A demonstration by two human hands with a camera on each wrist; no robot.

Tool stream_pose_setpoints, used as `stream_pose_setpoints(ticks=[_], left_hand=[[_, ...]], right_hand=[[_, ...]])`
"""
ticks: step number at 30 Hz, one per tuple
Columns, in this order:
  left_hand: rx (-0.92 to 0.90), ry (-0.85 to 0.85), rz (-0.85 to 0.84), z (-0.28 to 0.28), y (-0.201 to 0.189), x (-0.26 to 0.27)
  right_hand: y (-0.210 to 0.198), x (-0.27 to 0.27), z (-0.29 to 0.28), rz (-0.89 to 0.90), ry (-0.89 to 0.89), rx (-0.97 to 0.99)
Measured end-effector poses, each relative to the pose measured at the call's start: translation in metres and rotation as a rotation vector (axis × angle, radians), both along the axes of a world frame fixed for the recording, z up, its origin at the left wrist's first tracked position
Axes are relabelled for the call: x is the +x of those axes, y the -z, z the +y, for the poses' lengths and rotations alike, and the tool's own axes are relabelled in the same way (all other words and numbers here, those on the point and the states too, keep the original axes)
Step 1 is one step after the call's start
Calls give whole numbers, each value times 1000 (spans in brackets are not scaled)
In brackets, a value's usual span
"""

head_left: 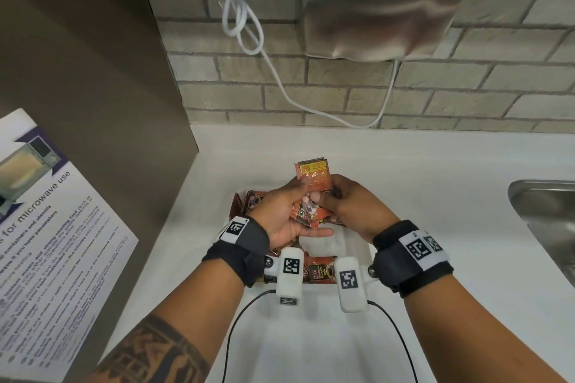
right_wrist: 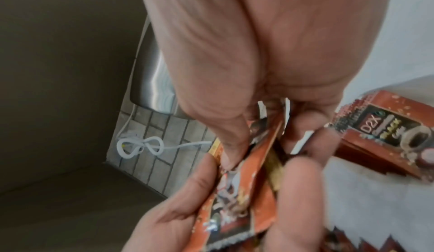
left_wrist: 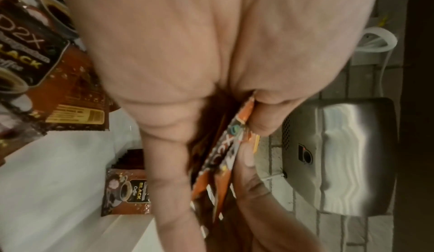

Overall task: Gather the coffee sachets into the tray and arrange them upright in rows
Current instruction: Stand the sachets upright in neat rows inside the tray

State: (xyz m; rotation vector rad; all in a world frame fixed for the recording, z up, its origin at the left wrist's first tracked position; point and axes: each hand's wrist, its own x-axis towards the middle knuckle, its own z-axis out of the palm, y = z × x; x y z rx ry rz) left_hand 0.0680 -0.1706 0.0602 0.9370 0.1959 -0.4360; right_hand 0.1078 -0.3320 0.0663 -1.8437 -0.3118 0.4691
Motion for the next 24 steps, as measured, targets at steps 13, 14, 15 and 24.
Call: stream_pose_setpoints(ticks=[13,14,15,24], left_hand=[[280,-154,-94,8,4,4],[307,-151,-109,8,4,3],[337,-141,-125,9,5,2],[439,-72,-165,4,5,-4]], right_hand=[[-6,-3,-6,46,159,-32],[-5,-2,-7,36,167,-51],[-5,-2,-8,29,178,-60],[-6,-2,-6,27,324,132]])
